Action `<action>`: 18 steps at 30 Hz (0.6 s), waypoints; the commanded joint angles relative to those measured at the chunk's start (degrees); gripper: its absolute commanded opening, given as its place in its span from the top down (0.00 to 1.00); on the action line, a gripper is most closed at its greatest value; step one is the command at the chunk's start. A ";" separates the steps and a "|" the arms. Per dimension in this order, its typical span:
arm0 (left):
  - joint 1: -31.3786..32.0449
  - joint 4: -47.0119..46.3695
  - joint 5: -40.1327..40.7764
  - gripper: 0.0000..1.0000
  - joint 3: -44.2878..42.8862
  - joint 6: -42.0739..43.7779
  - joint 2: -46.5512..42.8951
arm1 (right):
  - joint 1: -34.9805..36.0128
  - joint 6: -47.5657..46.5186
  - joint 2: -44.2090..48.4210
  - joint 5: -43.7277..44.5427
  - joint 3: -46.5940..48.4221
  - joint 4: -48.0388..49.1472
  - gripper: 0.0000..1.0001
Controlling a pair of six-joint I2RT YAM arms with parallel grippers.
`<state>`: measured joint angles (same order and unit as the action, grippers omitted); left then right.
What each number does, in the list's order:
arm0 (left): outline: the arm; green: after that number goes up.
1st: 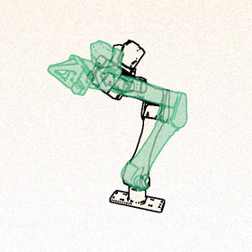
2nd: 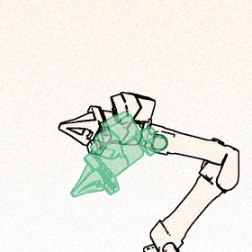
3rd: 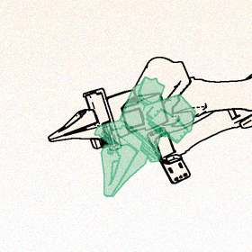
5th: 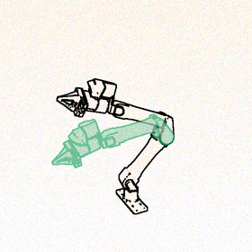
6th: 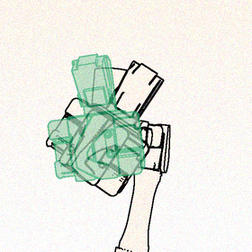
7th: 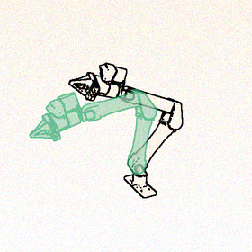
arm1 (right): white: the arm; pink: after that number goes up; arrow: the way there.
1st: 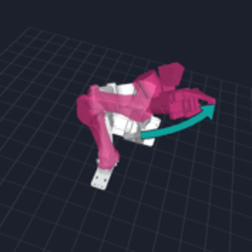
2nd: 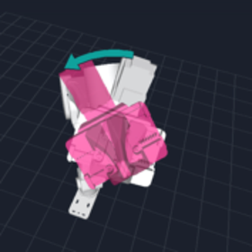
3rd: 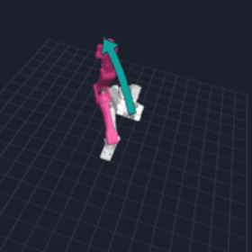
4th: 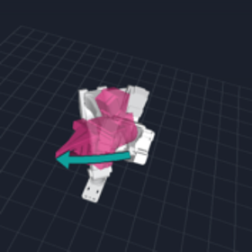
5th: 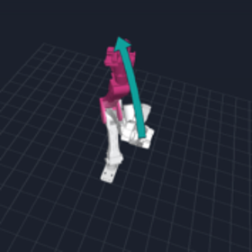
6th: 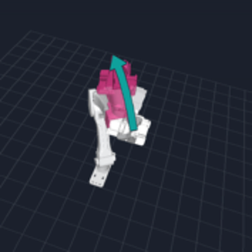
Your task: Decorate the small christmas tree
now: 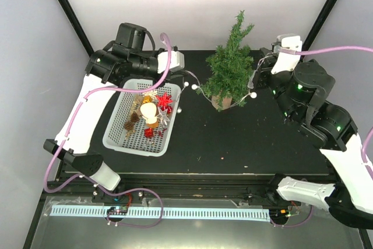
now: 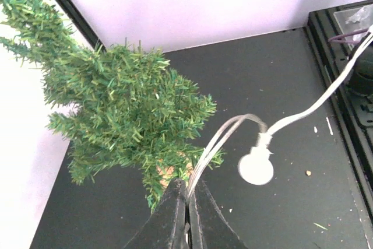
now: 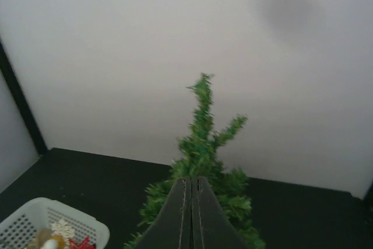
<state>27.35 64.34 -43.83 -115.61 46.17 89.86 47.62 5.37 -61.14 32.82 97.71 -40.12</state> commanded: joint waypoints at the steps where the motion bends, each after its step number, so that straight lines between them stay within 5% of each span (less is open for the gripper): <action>1: -1.44 0.90 2.58 0.98 -1.63 -1.74 1.40 | -5.69 3.37 1.24 -2.63 -3.01 -1.76 0.99; 11: -2.22 -7.03 14.81 0.98 -2.18 -5.48 3.62 | -16.70 7.90 1.06 -5.82 -11.70 -2.16 0.99; 18: -2.22 -10.09 21.81 0.98 -10.03 -8.66 8.03 | -22.39 10.10 -0.76 -7.98 -16.41 -1.52 0.99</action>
<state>25.45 58.24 -27.59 -120.55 40.36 96.38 27.53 13.15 -61.60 26.79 83.72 -42.76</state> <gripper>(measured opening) 0.026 0.014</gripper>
